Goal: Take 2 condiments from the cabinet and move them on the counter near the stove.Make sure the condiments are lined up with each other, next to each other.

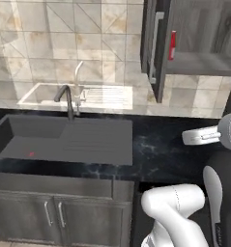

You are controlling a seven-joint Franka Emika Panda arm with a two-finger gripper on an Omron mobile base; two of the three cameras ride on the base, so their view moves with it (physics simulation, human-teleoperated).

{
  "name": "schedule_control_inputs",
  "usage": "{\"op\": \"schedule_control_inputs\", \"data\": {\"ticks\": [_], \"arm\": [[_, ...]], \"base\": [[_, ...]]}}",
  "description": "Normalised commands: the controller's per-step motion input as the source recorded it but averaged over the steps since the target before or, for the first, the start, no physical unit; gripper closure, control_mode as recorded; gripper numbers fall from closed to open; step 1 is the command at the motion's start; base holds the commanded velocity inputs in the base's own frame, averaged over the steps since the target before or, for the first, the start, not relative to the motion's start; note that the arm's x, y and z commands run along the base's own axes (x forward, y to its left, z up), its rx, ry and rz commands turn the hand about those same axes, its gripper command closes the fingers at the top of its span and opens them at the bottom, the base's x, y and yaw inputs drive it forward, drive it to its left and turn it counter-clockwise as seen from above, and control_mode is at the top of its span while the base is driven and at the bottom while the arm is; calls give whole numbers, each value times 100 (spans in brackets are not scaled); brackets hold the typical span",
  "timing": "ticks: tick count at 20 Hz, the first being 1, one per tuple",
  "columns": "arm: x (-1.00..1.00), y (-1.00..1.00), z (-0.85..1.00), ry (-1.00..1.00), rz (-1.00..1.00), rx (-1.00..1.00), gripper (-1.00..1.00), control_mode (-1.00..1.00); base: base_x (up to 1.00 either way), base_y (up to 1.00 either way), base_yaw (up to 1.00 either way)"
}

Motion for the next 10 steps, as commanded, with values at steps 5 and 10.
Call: {"op": "schedule_control_inputs", "data": {"ticks": [5,10], "arm": [[0,0,0,0,0,0,-100,100],[0,0,0,0,0,0,-100,100]], "base": [[3,0,-34],[25,0,-23]]}}
